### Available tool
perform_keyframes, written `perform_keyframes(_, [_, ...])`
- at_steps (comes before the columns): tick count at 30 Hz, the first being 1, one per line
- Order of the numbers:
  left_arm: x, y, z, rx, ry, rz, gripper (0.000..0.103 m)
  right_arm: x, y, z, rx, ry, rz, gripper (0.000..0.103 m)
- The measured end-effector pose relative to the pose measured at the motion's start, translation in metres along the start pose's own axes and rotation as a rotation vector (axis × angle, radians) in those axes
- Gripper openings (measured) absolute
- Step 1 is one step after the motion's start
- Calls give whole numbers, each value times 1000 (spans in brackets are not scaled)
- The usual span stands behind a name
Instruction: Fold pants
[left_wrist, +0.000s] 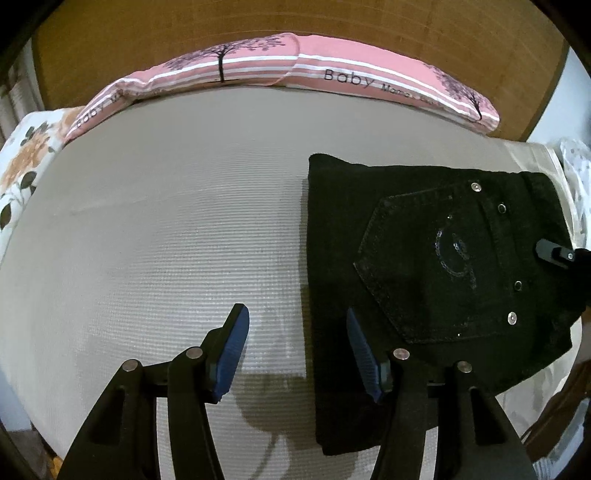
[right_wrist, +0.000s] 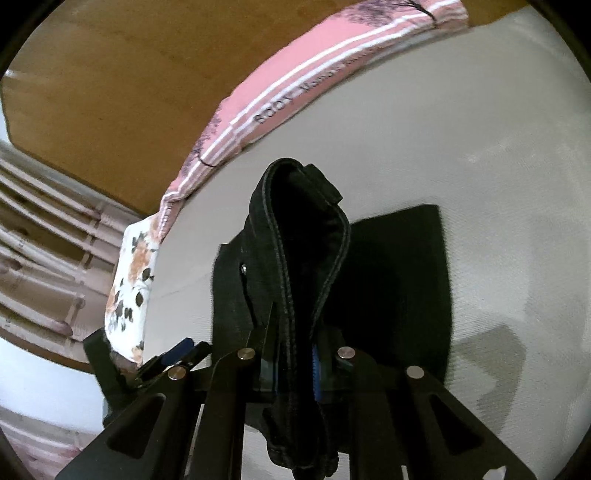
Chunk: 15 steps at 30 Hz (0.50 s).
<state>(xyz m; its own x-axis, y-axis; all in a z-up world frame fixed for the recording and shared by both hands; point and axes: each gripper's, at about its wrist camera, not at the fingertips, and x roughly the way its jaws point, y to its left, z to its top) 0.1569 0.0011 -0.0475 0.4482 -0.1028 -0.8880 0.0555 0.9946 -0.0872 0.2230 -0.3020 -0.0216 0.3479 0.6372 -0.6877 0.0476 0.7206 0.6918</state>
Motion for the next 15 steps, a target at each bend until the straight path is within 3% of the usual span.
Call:
perform_keyframes(5, [4, -8, -3, 35, 3, 13, 57, 3, -21, -3, 45, -2, -19, 12])
perform_keyframes(13, [17, -16, -6, 65, 8, 33, 59, 18, -32, -6, 17, 2, -100, 12])
perform_keyframes(15, [21, -15, -8, 65, 13, 33, 59, 19, -37, -6, 29, 7, -99, 17])
